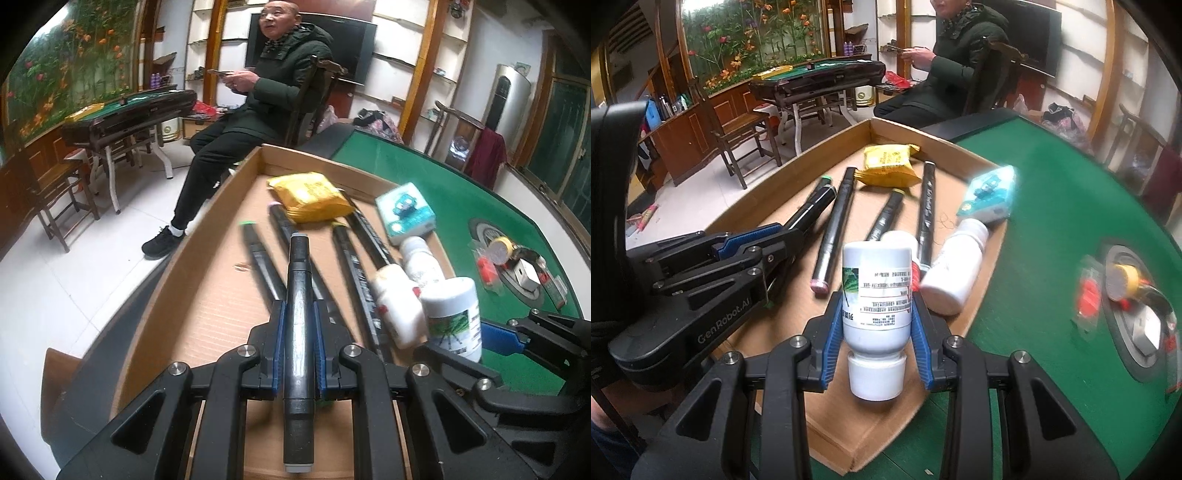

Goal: Organize objects
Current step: 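Lower and open both tools to release the bottle and marker in the box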

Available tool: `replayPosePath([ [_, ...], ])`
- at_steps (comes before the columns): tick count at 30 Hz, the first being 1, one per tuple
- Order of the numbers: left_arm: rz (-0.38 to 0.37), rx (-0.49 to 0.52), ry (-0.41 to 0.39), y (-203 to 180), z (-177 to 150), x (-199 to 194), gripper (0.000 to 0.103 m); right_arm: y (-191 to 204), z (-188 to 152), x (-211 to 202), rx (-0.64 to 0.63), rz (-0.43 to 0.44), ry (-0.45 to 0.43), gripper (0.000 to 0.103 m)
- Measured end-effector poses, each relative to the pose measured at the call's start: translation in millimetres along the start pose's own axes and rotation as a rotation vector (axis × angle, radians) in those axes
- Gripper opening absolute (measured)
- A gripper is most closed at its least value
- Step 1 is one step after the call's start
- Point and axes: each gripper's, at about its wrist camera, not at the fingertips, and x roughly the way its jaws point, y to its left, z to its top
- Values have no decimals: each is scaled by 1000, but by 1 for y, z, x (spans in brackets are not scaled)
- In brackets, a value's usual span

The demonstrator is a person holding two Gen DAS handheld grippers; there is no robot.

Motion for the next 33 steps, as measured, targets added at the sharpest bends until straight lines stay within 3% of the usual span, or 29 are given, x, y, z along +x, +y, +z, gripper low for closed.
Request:
replayPosePath([
  [9, -11, 46, 7, -16, -2, -1, 12, 1, -18, -2, 0, -1, 19, 32],
  [33, -21, 40, 6, -18, -2, -4, 13, 7, -16, -9, -30, -20, -4, 33],
])
